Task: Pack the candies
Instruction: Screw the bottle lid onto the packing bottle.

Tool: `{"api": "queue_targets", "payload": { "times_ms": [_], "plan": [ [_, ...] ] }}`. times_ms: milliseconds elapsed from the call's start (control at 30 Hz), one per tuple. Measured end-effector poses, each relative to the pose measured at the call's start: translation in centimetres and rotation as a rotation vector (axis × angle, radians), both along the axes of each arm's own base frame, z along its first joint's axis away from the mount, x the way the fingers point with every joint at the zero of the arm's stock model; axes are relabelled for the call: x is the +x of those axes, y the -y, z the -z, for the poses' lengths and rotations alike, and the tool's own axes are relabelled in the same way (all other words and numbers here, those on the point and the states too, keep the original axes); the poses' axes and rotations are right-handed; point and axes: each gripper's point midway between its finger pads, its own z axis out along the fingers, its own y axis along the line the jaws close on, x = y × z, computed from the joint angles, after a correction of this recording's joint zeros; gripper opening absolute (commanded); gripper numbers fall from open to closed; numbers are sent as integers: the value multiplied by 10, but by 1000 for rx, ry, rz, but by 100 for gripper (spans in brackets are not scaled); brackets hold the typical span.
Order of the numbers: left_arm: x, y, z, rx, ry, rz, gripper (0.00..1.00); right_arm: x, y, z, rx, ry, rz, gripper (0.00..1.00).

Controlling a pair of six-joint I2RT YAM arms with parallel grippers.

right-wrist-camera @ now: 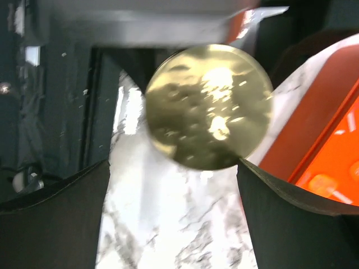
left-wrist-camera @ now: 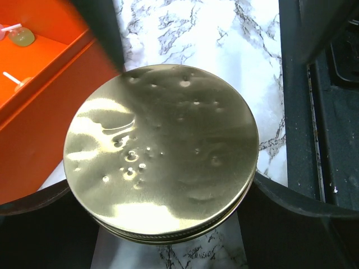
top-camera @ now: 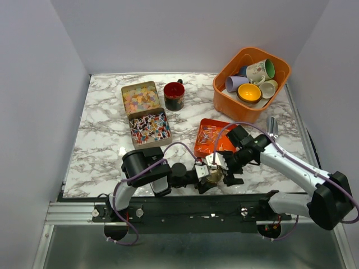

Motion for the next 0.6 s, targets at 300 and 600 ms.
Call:
{"api": "queue_targets", "payload": {
  "times_ms": [300,600],
  "plan": [
    [8,-3,0,-2,-7,-17,0,-25,18,-7,-32,-58,93,100],
    [8,-4,0,-2,-7,-19,0,10,-22,-26,83,-51,135,100]
  ]
}}
